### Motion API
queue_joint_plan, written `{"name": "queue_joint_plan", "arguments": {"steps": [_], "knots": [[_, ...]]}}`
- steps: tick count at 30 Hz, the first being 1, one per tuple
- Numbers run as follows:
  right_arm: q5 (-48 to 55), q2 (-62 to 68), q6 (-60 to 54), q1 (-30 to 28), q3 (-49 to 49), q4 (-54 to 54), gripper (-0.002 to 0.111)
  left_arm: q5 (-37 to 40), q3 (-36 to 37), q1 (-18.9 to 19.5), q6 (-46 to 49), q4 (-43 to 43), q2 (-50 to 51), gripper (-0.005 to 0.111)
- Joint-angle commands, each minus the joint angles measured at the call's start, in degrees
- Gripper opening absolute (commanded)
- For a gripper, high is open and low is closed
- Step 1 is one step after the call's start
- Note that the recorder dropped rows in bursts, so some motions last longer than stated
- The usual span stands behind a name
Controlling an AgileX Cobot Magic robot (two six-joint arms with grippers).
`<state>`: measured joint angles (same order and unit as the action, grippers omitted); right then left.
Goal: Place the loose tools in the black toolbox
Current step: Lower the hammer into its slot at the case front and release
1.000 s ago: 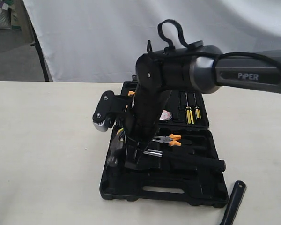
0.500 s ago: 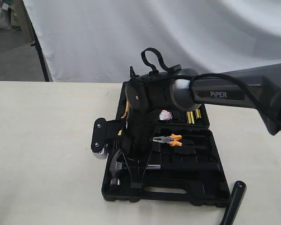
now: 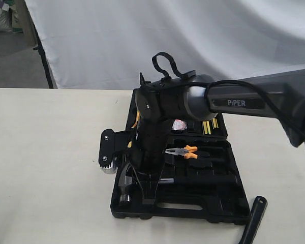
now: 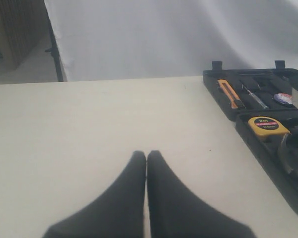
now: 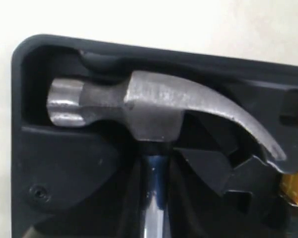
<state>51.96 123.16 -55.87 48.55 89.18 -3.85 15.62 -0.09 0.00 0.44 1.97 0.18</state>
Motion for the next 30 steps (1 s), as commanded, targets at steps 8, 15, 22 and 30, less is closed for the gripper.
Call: {"name": "queue_joint_plan", "arguments": {"steps": [8,15,22,30], "knots": [[1.26,-1.04,1.95,0.17,0.04,-1.08,0.089,-0.14,0.09,-0.04,-0.44,-0.24,-0.18,0.001],[0.39,-7.71,4.47,0.17,0.04,-1.24,0.082,-0.14,0.09,-0.04,-0.44,-0.24,-0.18,0.001],[4.10,-10.61,4.84,-1.44,-0.11,-1.40,0.025,-0.14,0.09,-0.04,-0.44,-0.24,-0.18,0.001],[3.86,-5.73,5.16,-2.32,-9.48,-1.04,0.000,-0.14,0.09,-0.04,-0.44,-0.24,-0.18,0.001]]}}
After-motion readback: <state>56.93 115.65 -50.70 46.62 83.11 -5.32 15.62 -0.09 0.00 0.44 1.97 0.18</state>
